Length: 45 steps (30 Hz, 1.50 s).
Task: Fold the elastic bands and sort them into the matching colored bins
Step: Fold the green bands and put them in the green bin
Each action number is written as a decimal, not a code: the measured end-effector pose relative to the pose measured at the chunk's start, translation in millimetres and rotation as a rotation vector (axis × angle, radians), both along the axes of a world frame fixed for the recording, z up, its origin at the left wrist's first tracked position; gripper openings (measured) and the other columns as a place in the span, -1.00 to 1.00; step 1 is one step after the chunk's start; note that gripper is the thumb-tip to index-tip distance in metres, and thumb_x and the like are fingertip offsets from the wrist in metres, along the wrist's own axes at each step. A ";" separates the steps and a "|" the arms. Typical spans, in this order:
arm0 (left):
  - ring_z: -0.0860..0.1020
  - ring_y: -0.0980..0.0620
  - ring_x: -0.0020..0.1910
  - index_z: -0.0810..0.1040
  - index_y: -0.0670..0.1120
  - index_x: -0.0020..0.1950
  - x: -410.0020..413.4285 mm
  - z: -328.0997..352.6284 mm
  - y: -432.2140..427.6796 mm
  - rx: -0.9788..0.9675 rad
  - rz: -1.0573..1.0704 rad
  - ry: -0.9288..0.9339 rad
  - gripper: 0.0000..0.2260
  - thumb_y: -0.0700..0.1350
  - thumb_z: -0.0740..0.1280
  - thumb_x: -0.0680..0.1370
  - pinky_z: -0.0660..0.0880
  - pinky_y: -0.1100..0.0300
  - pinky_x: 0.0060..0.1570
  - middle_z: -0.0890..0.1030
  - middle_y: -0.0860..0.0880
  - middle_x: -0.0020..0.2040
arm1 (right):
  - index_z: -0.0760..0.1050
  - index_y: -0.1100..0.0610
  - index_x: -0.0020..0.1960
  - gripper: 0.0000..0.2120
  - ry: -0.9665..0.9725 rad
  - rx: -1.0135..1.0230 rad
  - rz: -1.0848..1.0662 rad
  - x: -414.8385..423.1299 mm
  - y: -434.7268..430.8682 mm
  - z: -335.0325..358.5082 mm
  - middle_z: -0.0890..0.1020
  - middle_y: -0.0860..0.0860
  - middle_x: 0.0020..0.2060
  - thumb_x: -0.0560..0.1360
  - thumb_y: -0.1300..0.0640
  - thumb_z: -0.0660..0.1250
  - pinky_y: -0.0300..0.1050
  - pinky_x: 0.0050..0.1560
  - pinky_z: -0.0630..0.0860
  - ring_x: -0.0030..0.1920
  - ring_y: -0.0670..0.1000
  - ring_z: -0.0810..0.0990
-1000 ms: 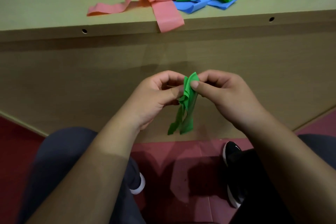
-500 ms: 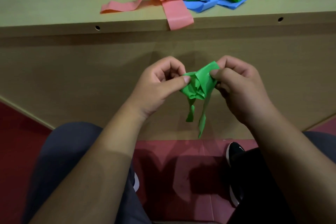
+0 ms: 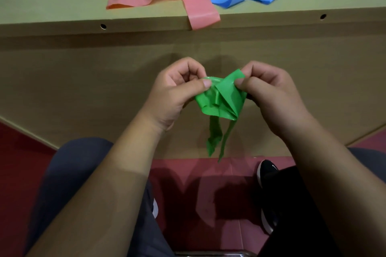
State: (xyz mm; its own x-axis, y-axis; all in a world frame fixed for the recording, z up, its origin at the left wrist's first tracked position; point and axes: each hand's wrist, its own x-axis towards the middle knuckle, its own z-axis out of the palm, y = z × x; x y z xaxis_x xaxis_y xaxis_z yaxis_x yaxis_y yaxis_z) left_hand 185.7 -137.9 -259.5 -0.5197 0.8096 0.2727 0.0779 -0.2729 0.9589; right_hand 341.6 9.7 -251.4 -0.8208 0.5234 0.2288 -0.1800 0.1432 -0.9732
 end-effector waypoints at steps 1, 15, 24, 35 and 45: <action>0.38 0.11 -0.34 0.56 -0.16 -0.12 -2.6 1.1 -0.5 -0.016 -0.012 0.023 -0.90 -0.33 0.41 0.50 0.35 0.28 -0.31 0.45 -0.06 -0.31 | 0.52 0.17 -0.22 -0.86 -0.020 0.048 0.005 1.9 2.0 0.4 0.57 0.06 -0.28 0.53 0.25 0.35 -0.09 -0.12 0.43 -0.21 0.02 0.51; 0.37 0.12 -0.32 0.57 -0.10 -0.24 -13.2 5.1 -12.0 -0.636 -0.307 0.464 -0.58 0.19 0.34 0.64 0.28 0.15 -0.29 0.45 0.06 -0.34 | 0.49 0.18 -0.28 -0.87 -0.051 -0.158 0.080 8.0 8.2 1.4 0.44 0.12 -0.42 0.44 0.26 0.29 0.00 -0.32 0.19 -0.37 0.09 0.34; 0.59 0.05 -0.05 0.68 -0.15 -0.16 -20.1 -3.0 -17.4 -0.348 -0.262 0.335 -0.70 -0.05 0.35 0.70 0.49 0.12 0.07 0.69 -0.03 -0.07 | 0.54 0.16 -0.18 -0.88 -0.347 0.144 0.162 9.9 12.6 -4.6 0.53 0.02 -0.37 0.51 0.15 0.35 -0.15 -0.36 0.31 -0.37 -0.04 0.44; 0.49 0.03 -0.35 0.56 -0.12 -0.20 -22.2 -3.5 -15.7 -0.556 -0.310 0.393 -0.66 0.05 0.36 0.68 0.40 0.13 -0.29 0.53 -0.08 -0.34 | 0.60 0.12 -0.17 -0.78 -0.451 0.112 0.244 14.0 19.1 0.1 0.56 0.07 -0.31 0.63 0.28 0.34 -0.14 -0.33 0.33 -0.32 -0.01 0.46; 0.56 -0.16 0.23 0.57 -0.19 0.42 -5.1 -22.7 -7.7 -1.636 -0.279 0.782 -0.12 0.56 0.20 0.50 0.48 0.05 0.20 0.59 -0.16 0.34 | 0.59 0.03 -0.20 -0.84 -0.815 0.681 0.236 3.4 13.8 -14.5 0.61 -0.03 -0.35 0.55 0.05 0.38 -0.13 -0.30 0.42 -0.33 -0.06 0.53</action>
